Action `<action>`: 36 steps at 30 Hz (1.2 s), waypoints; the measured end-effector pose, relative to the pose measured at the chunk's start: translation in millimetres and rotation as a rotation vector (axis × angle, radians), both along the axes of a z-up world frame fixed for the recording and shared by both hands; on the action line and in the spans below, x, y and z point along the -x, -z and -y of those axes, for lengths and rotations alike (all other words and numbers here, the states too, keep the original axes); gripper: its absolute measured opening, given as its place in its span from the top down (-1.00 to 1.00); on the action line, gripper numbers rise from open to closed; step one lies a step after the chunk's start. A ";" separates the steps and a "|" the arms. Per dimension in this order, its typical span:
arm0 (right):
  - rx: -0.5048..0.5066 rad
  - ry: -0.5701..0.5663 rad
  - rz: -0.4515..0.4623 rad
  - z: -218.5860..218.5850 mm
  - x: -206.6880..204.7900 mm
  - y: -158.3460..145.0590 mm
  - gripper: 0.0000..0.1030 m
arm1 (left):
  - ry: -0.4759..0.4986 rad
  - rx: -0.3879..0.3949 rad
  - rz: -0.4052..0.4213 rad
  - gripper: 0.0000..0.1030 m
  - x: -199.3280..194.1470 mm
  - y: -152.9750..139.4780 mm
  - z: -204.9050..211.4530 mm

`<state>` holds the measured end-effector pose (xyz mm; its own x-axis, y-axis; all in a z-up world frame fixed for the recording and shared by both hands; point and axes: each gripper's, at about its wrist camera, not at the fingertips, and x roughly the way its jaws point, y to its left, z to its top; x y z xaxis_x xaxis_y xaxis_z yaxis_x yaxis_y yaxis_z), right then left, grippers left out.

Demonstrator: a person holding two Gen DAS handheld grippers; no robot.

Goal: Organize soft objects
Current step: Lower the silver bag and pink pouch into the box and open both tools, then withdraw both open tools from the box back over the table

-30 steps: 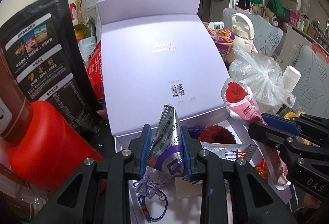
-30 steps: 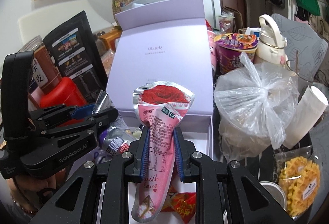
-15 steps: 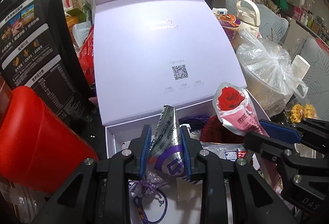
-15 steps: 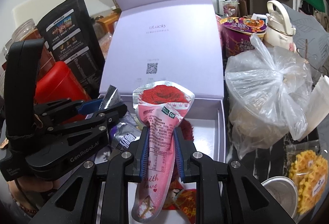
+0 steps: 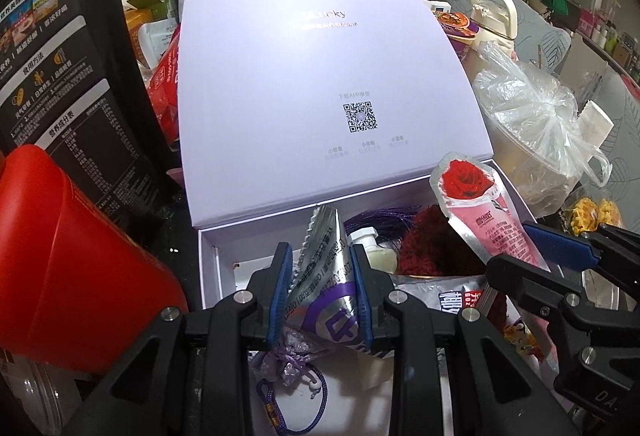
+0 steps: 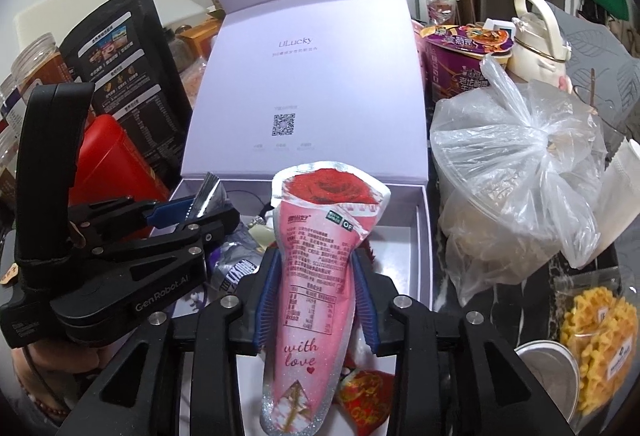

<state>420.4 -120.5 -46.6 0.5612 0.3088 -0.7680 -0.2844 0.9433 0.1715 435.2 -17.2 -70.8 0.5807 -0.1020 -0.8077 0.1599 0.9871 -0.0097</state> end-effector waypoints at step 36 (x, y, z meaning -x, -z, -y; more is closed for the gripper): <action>0.032 0.095 0.141 26.2 33.5 -62.4 0.04 | -0.072 0.045 0.090 -0.29 27.7 -54.9 -22.0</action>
